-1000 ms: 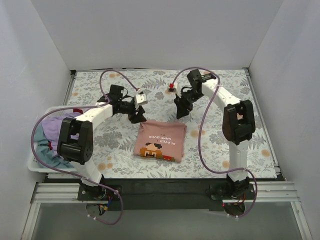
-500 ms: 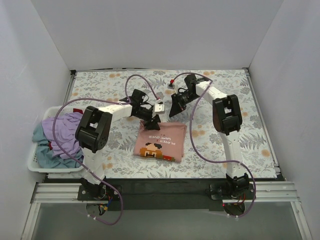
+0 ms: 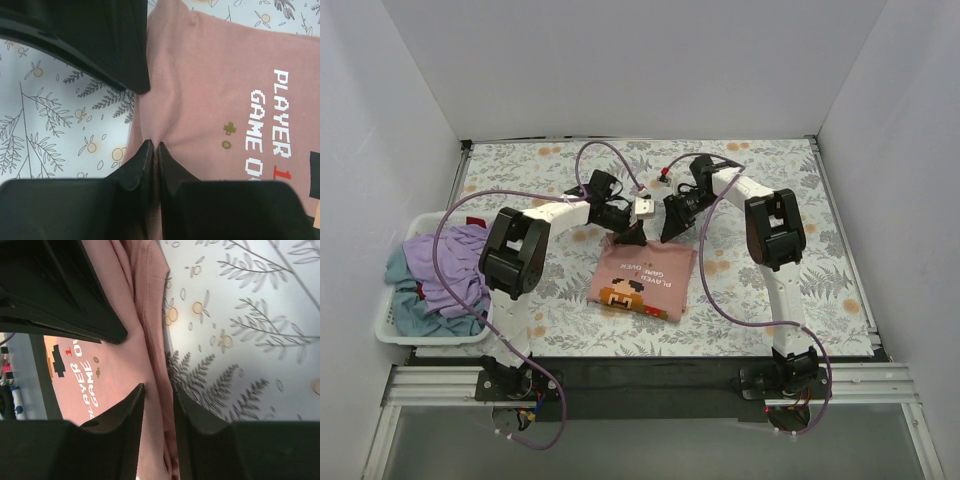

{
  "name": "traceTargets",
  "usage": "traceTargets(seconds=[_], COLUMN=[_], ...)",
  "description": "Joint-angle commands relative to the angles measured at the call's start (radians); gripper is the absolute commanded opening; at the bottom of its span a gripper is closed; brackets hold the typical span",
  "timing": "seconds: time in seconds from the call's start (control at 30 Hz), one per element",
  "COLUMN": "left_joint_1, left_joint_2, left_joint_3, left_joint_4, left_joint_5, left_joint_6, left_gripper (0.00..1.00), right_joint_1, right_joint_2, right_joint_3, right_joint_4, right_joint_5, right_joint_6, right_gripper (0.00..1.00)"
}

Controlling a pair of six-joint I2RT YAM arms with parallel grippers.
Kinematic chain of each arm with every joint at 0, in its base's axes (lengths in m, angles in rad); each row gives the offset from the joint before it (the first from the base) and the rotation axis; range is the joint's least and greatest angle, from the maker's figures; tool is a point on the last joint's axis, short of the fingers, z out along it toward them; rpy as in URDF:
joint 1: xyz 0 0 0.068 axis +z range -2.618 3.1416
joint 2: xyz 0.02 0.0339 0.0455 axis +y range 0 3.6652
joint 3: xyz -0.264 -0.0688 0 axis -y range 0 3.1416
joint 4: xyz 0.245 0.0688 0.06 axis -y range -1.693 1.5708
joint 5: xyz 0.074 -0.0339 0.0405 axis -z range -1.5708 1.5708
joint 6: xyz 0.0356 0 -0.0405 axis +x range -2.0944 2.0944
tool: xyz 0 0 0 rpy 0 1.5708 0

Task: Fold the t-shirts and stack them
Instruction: Fold the tshirt

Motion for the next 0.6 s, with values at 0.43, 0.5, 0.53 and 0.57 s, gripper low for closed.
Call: traceTargets(seconds=[0.43,0.5,0.53,0.57], left_joint_1=[0.155,0.192,0.200,0.206], left_joint_2=[-0.076,-0.162,-0.188,-0.218], left_joint_3=[0.097,0.062,0.044,0.019], left_joint_4=[0.200,0.207,0.200,0.190], left_joint_5=[-0.047,-0.034,-0.002,0.014], left_joint_6=[-0.609,-0.704,-0.779,-0.804], left_gripper=[0.58,0.59,0.59,0.58], right_joint_1=[-0.023,0.003,0.011,0.017], right_joint_2=[-0.366,-0.389,-0.402,-0.405], right_joint_3=[-0.174,-0.270,-0.300,-0.322], right_joint_4=[0.028,0.083,0.105,0.126], right_joint_5=[0.007,-0.013,-0.030,-0.025], right_joint_6=[0.126,0.172,0.204,0.224], right_gripper=[0.42,0.41,0.41,0.40])
